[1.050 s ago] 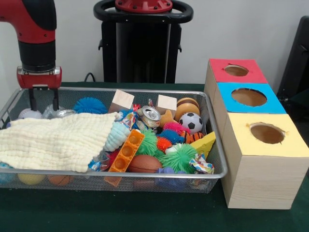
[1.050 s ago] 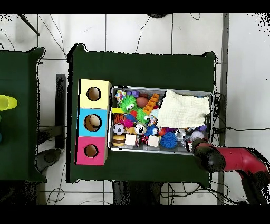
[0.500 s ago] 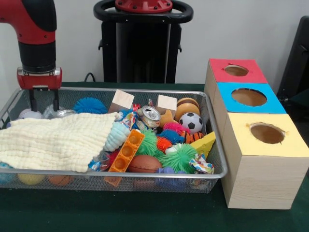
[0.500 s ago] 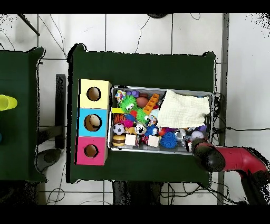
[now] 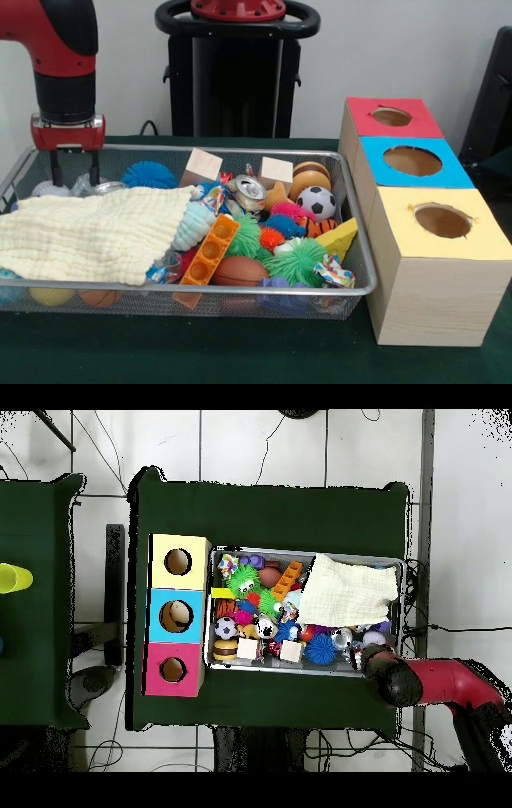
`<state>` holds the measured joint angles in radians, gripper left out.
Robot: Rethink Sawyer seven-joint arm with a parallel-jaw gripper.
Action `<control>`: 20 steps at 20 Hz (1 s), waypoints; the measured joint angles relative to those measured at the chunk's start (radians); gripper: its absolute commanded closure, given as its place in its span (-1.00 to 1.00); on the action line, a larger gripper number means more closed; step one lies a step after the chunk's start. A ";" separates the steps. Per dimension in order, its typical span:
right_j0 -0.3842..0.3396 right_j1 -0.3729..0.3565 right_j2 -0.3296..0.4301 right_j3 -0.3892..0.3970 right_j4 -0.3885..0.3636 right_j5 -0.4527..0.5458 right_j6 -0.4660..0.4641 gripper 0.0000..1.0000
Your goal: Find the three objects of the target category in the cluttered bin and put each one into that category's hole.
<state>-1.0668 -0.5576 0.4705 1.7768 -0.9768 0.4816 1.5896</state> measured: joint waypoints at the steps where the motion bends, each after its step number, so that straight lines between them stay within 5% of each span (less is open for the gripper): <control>1: 0.007 0.001 -0.003 -0.003 -0.001 0.000 0.000 -1.00; 20: 0.082 0.024 -0.052 -0.060 0.031 0.065 0.000 -1.00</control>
<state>-0.9851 -0.5337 0.4183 1.7170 -0.9457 0.5470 1.5896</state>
